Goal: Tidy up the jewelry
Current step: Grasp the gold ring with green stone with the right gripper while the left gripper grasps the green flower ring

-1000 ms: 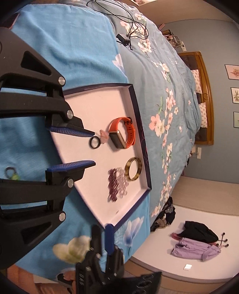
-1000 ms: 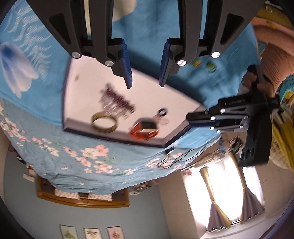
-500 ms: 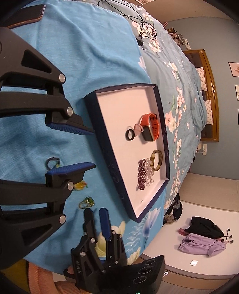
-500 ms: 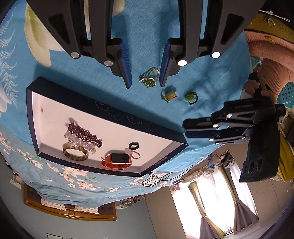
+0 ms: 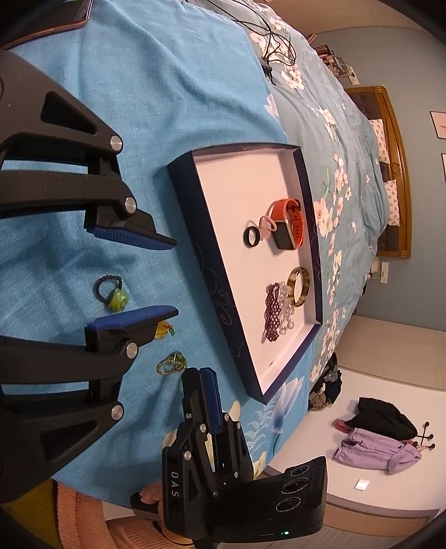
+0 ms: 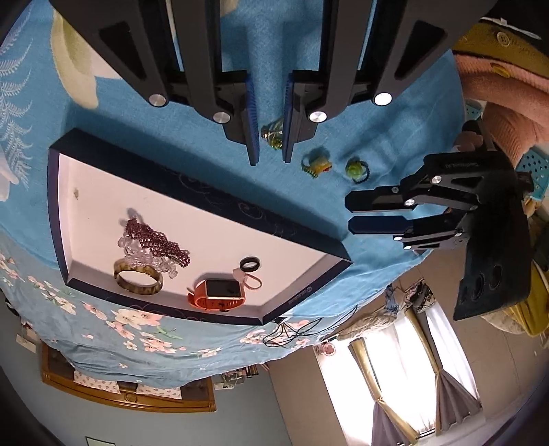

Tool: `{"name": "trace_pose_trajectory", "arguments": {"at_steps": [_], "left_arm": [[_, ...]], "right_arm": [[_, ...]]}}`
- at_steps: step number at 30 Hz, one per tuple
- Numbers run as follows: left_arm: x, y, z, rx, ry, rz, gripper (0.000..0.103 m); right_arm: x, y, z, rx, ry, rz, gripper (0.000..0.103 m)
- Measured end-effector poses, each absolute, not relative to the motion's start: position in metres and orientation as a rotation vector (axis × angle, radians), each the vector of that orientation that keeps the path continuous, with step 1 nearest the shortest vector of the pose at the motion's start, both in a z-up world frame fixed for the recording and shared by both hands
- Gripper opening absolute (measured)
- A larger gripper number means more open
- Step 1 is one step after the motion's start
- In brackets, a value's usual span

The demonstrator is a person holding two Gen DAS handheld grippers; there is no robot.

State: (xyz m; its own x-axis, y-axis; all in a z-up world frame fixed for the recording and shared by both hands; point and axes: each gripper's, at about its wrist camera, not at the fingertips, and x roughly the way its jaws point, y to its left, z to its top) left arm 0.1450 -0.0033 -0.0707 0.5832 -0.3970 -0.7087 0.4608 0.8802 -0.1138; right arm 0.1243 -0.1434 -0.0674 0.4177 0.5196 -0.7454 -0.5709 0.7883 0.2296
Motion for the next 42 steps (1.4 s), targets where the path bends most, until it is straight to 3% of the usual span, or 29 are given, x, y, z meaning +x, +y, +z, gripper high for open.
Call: {"name": "trace_pose_trajectory", "arguments": {"at_steps": [10, 12, 21, 24, 25, 26, 42], "left_arm": [[0.137, -0.019, -0.069, 0.106, 0.796, -0.552, 0.034], [0.137, -0.02, -0.069, 0.108, 0.796, -0.558, 0.034], [0.129, -0.035, -0.071, 0.137, 0.792, -0.61, 0.034], [0.13, -0.038, -0.073, 0.138, 0.797, -0.614, 0.034], [0.13, -0.038, -0.074, 0.136, 0.8, -0.614, 0.034], [0.131, -0.037, -0.075, 0.135, 0.803, -0.611, 0.034], [0.128, -0.008, -0.086, 0.119, 0.844, -0.542, 0.034]], "right_arm": [[0.117, -0.119, -0.073, -0.25, 0.892, 0.679, 0.012], [0.117, -0.121, -0.073, -0.251, 0.896, 0.676, 0.001], [0.123, -0.142, -0.07, -0.12, 0.909, 0.665, 0.0], [0.126, -0.147, -0.07, -0.093, 0.908, 0.647, 0.004], [0.126, -0.147, -0.07, -0.091, 0.905, 0.636, 0.009], [0.126, -0.148, -0.071, -0.084, 0.91, 0.631, 0.02], [0.129, -0.123, -0.075, -0.083, 0.9, 0.687, 0.021]]}}
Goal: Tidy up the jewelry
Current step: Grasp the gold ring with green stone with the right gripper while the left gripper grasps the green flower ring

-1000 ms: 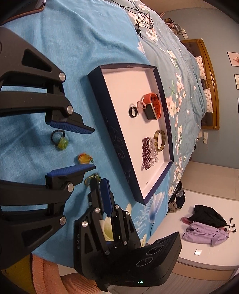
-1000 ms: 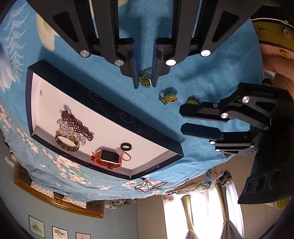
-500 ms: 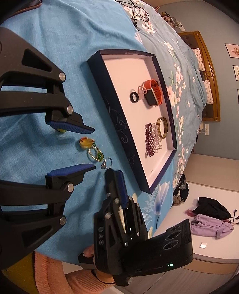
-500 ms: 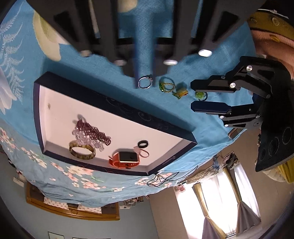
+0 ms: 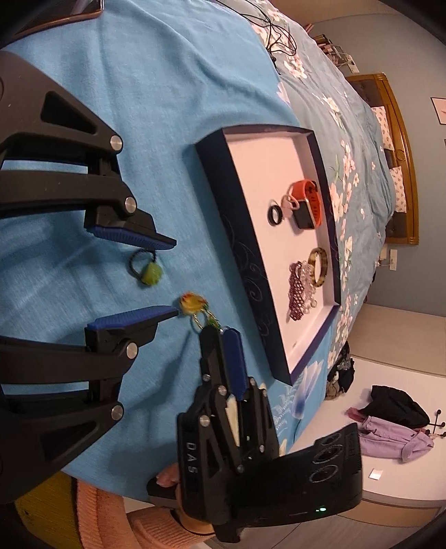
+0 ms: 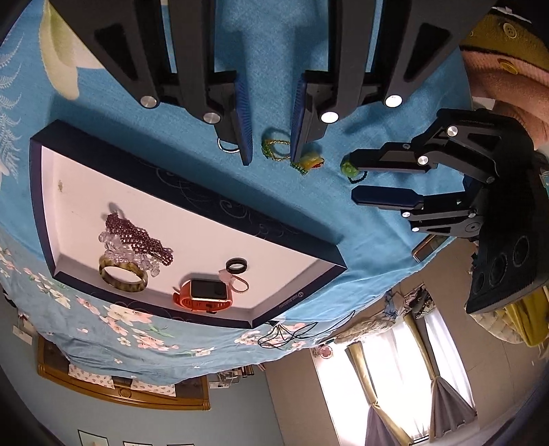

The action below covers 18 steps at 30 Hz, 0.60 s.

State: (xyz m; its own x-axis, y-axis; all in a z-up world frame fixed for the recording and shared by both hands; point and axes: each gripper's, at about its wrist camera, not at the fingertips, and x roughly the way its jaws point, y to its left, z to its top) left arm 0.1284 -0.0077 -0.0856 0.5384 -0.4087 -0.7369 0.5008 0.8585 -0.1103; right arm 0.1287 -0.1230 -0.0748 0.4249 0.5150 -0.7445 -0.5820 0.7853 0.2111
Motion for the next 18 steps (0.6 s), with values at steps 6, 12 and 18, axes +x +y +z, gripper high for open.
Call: {"name": "trace_pose_trajectory", "arguments": {"at_steps": [6, 12, 18], "left_arm": [[0.126, -0.003, -0.091, 0.137, 0.865, -0.526, 0.039], [0.126, -0.003, -0.093, 0.15, 0.879, -0.527, 0.037], [0.129, -0.003, -0.095, 0.156, 0.883, -0.511, 0.026]], "right_arm": [[0.13, -0.12, -0.079, -0.1, 0.924, 0.682, 0.007], [0.126, -0.124, -0.074, -0.088, 0.903, 0.677, 0.005], [0.123, -0.134, -0.069, -0.057, 0.886, 0.665, 0.005]]}}
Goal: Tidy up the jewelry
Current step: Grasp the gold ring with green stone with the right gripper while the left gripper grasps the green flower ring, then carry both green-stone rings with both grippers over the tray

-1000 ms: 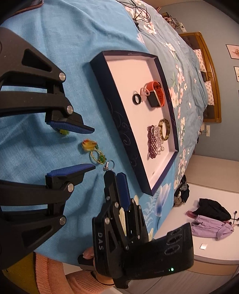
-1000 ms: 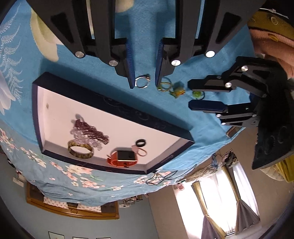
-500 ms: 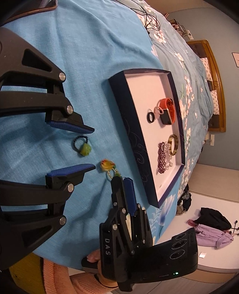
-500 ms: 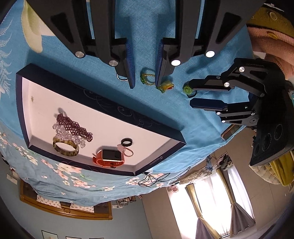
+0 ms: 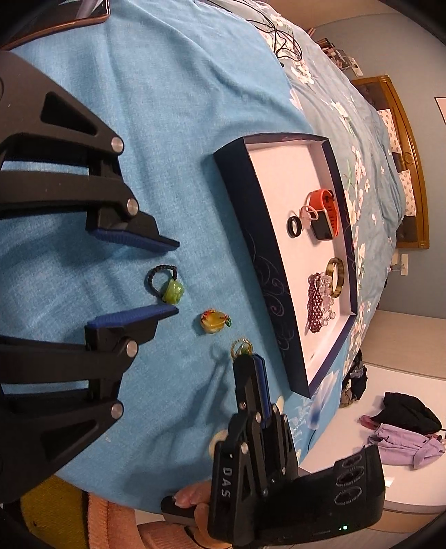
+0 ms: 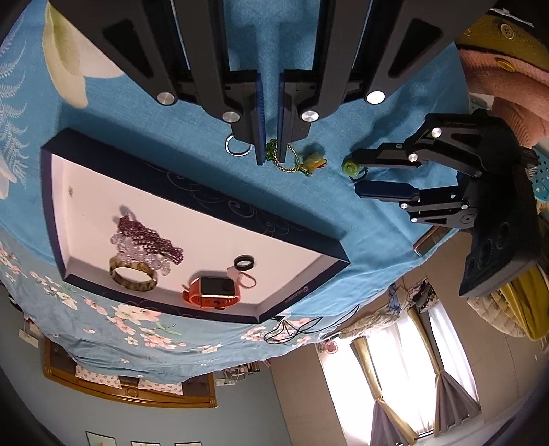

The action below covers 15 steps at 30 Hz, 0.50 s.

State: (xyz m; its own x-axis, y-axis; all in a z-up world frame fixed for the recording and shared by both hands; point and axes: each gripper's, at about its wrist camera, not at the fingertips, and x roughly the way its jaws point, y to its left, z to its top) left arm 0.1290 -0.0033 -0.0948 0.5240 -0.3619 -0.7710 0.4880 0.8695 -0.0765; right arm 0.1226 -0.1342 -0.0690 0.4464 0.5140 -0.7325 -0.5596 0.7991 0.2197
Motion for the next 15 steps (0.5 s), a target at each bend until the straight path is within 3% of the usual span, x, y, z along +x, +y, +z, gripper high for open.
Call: {"name": "trace_pose_trajectory", "arguments": {"at_steps": [10, 15], "left_arm": [[0.129, -0.005, -0.093, 0.146, 0.876, -0.508, 0.019], [0.128, -0.005, -0.091, 0.129, 0.875, -0.518, 0.007]], "right_arm": [[0.118, -0.149, -0.061, -0.013, 0.857, 0.637, 0.005], [0.118, -0.155, -0.057, 0.002, 0.839, 0.627, 0.005]]}}
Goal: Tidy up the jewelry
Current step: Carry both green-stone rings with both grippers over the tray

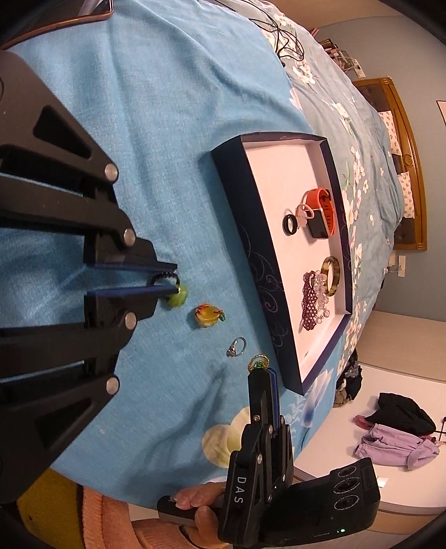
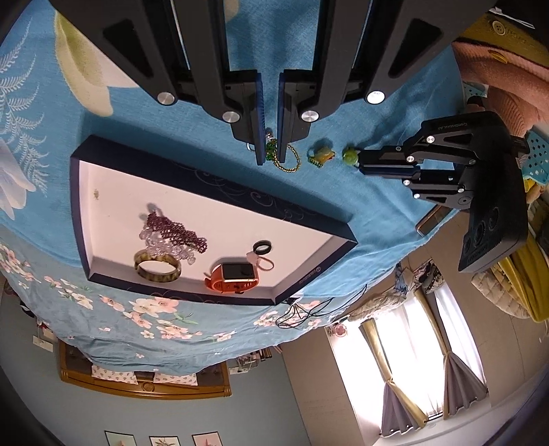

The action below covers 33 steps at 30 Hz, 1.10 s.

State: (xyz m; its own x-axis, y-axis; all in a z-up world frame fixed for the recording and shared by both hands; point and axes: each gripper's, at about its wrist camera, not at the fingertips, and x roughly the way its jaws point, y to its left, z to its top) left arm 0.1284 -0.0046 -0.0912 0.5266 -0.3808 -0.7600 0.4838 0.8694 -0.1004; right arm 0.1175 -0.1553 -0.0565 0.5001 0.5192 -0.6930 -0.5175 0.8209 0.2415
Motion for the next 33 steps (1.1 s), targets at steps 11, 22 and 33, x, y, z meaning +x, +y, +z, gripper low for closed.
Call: {"name": "trace_pose_trajectory", "arguments": {"at_steps": [11, 22, 33], "left_arm": [[0.128, -0.008, -0.09, 0.12, 0.869, -0.543, 0.033], [0.141, -0.018, -0.093, 0.158, 0.898, -0.529, 0.031], [0.138, -0.021, -0.09, 0.16, 0.876, -0.532, 0.023]], "right_arm": [[0.118, -0.159, -0.057, 0.015, 0.841, 0.623, 0.005], [0.117, -0.159, -0.06, 0.016, 0.845, 0.625, 0.005], [0.12, -0.162, -0.055, 0.022, 0.824, 0.609, 0.005]]}}
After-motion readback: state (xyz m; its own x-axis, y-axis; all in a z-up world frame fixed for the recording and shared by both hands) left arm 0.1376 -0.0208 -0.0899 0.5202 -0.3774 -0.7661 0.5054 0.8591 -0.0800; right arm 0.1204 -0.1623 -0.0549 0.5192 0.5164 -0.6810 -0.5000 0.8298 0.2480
